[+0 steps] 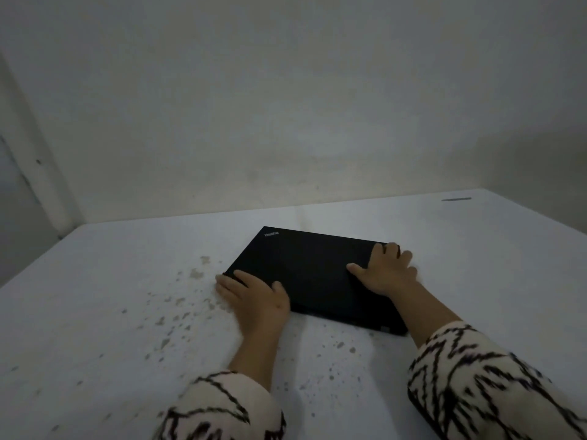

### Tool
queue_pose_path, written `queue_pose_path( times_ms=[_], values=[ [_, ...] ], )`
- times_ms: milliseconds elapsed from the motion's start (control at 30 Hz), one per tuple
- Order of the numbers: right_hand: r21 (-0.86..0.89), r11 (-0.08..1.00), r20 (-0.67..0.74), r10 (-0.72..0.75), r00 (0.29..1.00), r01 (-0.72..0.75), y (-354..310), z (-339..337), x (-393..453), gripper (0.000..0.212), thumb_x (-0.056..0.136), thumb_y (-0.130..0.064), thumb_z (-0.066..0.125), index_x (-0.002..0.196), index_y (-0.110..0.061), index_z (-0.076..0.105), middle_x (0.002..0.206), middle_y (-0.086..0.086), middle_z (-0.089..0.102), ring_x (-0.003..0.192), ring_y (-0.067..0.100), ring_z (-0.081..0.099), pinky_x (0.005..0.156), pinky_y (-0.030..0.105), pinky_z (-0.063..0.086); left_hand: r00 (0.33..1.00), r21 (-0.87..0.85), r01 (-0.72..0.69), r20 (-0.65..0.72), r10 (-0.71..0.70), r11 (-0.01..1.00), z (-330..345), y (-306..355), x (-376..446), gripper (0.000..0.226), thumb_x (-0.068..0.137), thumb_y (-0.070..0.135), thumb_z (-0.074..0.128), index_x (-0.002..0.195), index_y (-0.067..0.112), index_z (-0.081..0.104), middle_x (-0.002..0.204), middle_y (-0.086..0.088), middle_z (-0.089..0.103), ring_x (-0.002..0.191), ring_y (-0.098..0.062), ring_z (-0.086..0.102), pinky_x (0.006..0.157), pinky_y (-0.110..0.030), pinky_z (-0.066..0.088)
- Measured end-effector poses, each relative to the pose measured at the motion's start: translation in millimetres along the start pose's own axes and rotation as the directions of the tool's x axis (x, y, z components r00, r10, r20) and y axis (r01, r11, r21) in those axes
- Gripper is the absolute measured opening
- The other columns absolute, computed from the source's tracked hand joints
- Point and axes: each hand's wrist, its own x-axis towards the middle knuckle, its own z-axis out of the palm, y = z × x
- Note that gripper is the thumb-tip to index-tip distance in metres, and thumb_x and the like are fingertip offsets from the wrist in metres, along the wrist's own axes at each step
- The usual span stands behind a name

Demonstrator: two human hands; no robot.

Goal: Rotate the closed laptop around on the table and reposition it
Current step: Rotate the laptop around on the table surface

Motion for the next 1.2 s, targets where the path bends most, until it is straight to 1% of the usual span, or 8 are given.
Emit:
queue_pose_path(
  times_ms=[100, 333, 467, 667, 800, 933, 1100, 1200],
  values=[
    [-0.034, 0.997, 0.021, -0.065, 0.998, 0.066, -3.1, 1.7, 14.5, 0.081, 0.086, -0.064, 0.039, 0.146, -0.012, 0.024, 0.156, 0.011, 0.018, 0.142, 0.033, 0.016, 0.113, 0.055, 0.022, 0.996, -0.113, 0.024, 0.091, -0.014, 0.993, 14.8, 14.1, -28.2, 0.086, 0.092, 0.030, 0.046, 0.143, -0.001, -0.015, 0.148, -0.025, -0.034, 0.142, -0.040, -0.021, 0.119, -0.044, 0.009],
    [-0.049, 0.986, 0.095, -0.155, 0.983, 0.161, 1.0, -2.3, 46.6, 0.082, 0.083, -0.068, 0.040, 0.145, -0.015, 0.028, 0.156, 0.009, 0.023, 0.144, 0.029, 0.020, 0.115, 0.060, 0.014, 0.989, 0.055, 0.011, 0.147, -0.019, 0.998, 31.8, 28.6, -35.2, 0.078, 0.094, 0.037, 0.036, 0.144, 0.001, -0.011, 0.152, -0.023, -0.027, 0.138, -0.049, -0.023, 0.118, -0.050, 0.006],
    [-0.052, 0.984, 0.076, -0.165, 0.983, 0.169, 3.0, 0.6, 56.6, 0.080, 0.081, -0.071, 0.039, 0.139, -0.015, 0.037, 0.150, 0.009, 0.035, 0.138, 0.028, 0.032, 0.113, 0.061, 0.017, 0.988, 0.105, 0.006, 0.152, -0.022, 0.994, 37.6, 31.8, -27.9, 0.081, 0.092, 0.043, 0.035, 0.144, 0.000, -0.011, 0.151, -0.024, -0.028, 0.135, -0.052, -0.025, 0.118, -0.051, 0.000],
    [-0.051, 0.988, 0.035, -0.142, 0.989, 0.144, 4.1, 1.9, 59.4, 0.080, 0.079, -0.074, 0.039, 0.132, -0.015, 0.044, 0.145, 0.010, 0.041, 0.135, 0.030, 0.035, 0.112, 0.061, 0.020, 0.988, 0.133, 0.005, 0.154, -0.026, 0.991, 38.7, 38.3, -10.8, 0.083, 0.091, 0.044, 0.035, 0.144, -0.001, -0.011, 0.151, -0.025, -0.027, 0.135, -0.052, -0.025, 0.117, -0.053, -0.003],
    [-0.049, 0.990, 0.000, -0.135, 0.991, 0.135, 9.3, 1.0, 57.0, 0.080, 0.077, -0.075, 0.041, 0.126, -0.012, 0.049, 0.137, 0.012, 0.047, 0.129, 0.032, 0.040, 0.111, 0.056, 0.024, 0.985, 0.183, -0.065, 0.168, 0.034, 0.981, 37.5, 34.2, -1.5, 0.080, 0.092, 0.044, 0.030, 0.144, -0.003, -0.009, 0.151, -0.029, -0.024, 0.136, -0.052, -0.025, 0.118, -0.056, -0.005],
    [-0.006, 0.993, -0.038, -0.121, 0.992, 0.121, 14.4, 1.1, 51.4, 0.081, 0.074, -0.076, 0.045, 0.119, -0.010, 0.051, 0.128, 0.014, 0.052, 0.119, 0.033, 0.047, 0.101, 0.048, 0.039, 0.983, 0.250, -0.121, 0.168, 0.079, 0.961, 35.7, 29.2, 9.9, 0.079, 0.093, 0.047, 0.024, 0.144, -0.003, -0.007, 0.152, -0.030, -0.020, 0.136, -0.054, -0.020, 0.117, -0.058, -0.003],
    [0.047, 0.995, -0.053, -0.086, 0.995, 0.089, 18.1, 1.0, 40.7, 0.077, 0.072, -0.075, 0.050, 0.113, -0.009, 0.052, 0.121, 0.012, 0.053, 0.114, 0.032, 0.049, 0.096, 0.046, 0.044, 0.977, 0.189, -0.142, 0.185, 0.107, 0.972, 32.1, 20.9, 26.3, 0.076, 0.093, 0.048, 0.029, 0.146, 0.005, -0.003, 0.156, -0.020, -0.019, 0.139, -0.047, -0.019, 0.118, -0.055, 0.009],
    [0.104, 0.990, -0.068, -0.084, 0.994, 0.091, 19.6, 2.0, 33.7, 0.065, 0.071, -0.073, 0.055, 0.088, -0.011, 0.048, 0.103, 0.012, 0.054, 0.096, 0.028, 0.053, 0.078, 0.038, 0.045, 0.972, 0.152, -0.163, 0.196, 0.132, 0.975, 25.5, 14.6, 38.1, 0.075, 0.092, 0.047, 0.033, 0.148, 0.009, 0.001, 0.157, -0.015, -0.019, 0.141, -0.043, -0.019, 0.118, -0.051, 0.012]
  ],
)
